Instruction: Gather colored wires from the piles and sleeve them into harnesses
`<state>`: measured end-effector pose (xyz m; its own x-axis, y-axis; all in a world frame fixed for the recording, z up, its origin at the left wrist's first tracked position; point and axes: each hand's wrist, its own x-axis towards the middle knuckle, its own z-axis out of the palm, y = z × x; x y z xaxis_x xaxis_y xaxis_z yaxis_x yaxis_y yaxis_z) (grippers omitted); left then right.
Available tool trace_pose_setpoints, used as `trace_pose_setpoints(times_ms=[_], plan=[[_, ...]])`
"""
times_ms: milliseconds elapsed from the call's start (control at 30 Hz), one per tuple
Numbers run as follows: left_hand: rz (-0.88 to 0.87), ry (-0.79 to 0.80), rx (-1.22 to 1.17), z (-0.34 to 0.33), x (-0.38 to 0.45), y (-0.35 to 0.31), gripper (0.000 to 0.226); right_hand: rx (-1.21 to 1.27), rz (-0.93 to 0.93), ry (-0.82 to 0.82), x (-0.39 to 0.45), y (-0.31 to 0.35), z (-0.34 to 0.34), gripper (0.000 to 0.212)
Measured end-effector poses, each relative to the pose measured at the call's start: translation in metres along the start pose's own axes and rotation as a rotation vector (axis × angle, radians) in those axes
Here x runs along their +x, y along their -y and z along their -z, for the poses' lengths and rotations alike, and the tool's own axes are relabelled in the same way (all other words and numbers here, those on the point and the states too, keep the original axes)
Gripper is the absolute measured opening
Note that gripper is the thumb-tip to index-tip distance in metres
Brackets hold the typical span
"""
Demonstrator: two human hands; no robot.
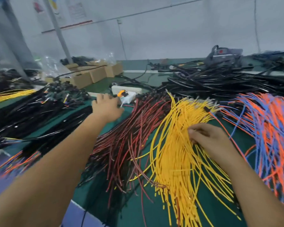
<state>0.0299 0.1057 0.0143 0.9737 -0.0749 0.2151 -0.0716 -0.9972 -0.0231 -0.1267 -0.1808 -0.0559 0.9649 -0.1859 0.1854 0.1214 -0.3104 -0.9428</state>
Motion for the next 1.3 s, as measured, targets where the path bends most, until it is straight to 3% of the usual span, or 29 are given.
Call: trace_pose_setpoints(times_ms=[100, 167, 267, 333, 400, 500, 567, 733, 900, 1000, 1200, 1300], plan=[[-0.147, 0.032, -0.209, -0.006, 0.007, -0.057, 0.033, -0.009, -0.008, -0.023, -0.001, 0.001, 0.0, 0.008], [-0.185, 0.077, -0.386, -0.015, 0.009, -0.086, 0.043, 0.015, -0.013, -0.03, -0.001, 0.002, 0.0, 0.008], [-0.143, 0.08, -0.339, -0.043, 0.003, -0.108, 0.054, 0.042, -0.034, -0.032, 0.0, 0.003, 0.0, 0.007], [-0.126, -0.028, -0.256, -0.055, -0.003, -0.108, 0.049, 0.056, -0.042, -0.033, 0.001, 0.002, 0.0, 0.006], [-0.068, -0.12, -0.325, -0.056, -0.004, -0.107, 0.043, 0.051, -0.044, -0.032, 0.001, 0.002, 0.0, 0.006], [0.189, -0.209, -0.558, -0.051, -0.002, -0.1, 0.036, 0.06, -0.049, -0.032, 0.002, 0.001, 0.0, 0.007], [0.286, -0.176, -0.63, -0.05, -0.002, -0.096, 0.032, 0.067, -0.055, -0.033, 0.001, 0.003, 0.0, 0.008], [0.29, -0.102, -0.78, -0.05, 0.0, -0.09, 0.025, 0.056, -0.068, -0.033, -0.002, 0.004, 0.001, 0.009], [0.203, -0.067, -0.668, -0.05, 0.002, -0.088, 0.04, 0.047, -0.079, -0.038, -0.001, 0.006, 0.001, 0.009], [0.223, -0.155, -0.732, -0.054, 0.002, -0.086, 0.029, 0.052, -0.089, -0.043, 0.0, 0.006, 0.001, 0.01], [0.272, -0.236, -0.987, -0.053, 0.002, -0.083, 0.031, 0.062, -0.103, -0.044, -0.001, 0.01, 0.001, 0.01], [0.22, -0.302, -0.922, -0.044, 0.004, -0.075, 0.029, 0.075, -0.103, -0.046, -0.004, 0.011, 0.002, 0.01]])
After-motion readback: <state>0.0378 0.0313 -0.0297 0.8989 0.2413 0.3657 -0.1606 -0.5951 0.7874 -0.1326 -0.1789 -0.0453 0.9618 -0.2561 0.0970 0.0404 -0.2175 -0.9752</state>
